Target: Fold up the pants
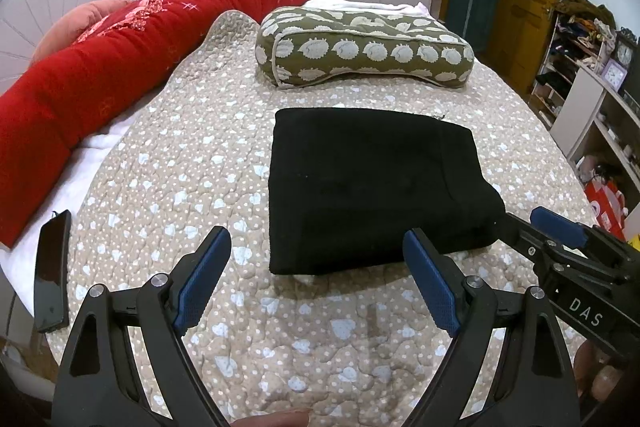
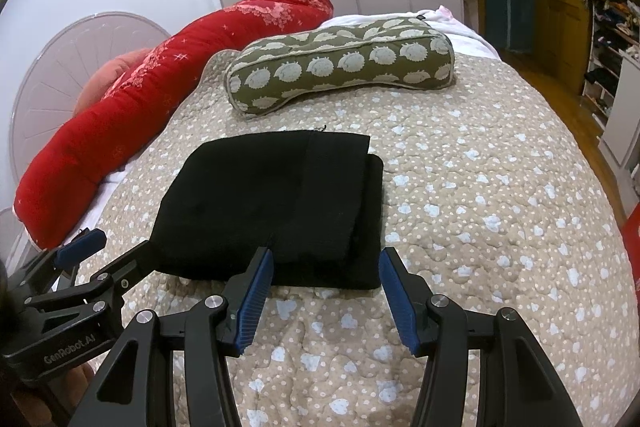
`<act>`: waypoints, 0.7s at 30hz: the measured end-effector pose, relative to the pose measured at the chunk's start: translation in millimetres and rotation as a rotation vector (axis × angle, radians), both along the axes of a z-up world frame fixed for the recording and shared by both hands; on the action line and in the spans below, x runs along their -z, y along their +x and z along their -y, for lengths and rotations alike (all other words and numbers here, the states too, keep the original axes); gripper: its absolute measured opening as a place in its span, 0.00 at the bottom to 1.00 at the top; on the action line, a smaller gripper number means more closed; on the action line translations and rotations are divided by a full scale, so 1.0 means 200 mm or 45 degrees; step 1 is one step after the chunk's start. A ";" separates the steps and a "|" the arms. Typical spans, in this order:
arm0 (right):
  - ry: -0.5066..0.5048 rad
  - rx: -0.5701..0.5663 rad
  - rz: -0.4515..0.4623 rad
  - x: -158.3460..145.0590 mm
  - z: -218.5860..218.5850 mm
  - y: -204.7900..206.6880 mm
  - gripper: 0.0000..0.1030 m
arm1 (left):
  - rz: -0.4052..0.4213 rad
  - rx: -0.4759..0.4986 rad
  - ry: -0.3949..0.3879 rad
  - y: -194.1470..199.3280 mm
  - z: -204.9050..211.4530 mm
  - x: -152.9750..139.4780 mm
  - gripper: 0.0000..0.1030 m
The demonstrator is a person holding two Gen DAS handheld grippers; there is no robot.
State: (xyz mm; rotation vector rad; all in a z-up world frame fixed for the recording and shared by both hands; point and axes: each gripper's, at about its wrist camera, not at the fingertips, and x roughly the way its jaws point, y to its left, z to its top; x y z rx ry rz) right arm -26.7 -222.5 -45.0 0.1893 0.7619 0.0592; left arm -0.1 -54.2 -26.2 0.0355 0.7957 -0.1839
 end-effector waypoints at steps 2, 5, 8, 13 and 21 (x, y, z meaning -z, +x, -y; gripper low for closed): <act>0.003 -0.003 -0.006 0.01 0.00 0.01 0.52 | -0.002 0.000 0.002 0.00 0.00 0.00 0.85; 0.006 -0.004 -0.011 0.01 0.00 0.01 0.52 | -0.006 0.000 0.003 0.01 0.01 0.00 0.85; 0.009 -0.005 -0.011 0.01 0.01 0.02 0.52 | -0.011 -0.002 0.000 0.02 0.01 0.01 0.85; 0.009 -0.007 -0.014 0.02 0.01 0.03 0.53 | -0.014 -0.002 0.002 0.02 0.01 0.01 0.85; 0.009 -0.010 -0.028 0.04 0.01 0.04 0.53 | -0.027 -0.012 0.001 0.04 0.01 0.03 0.85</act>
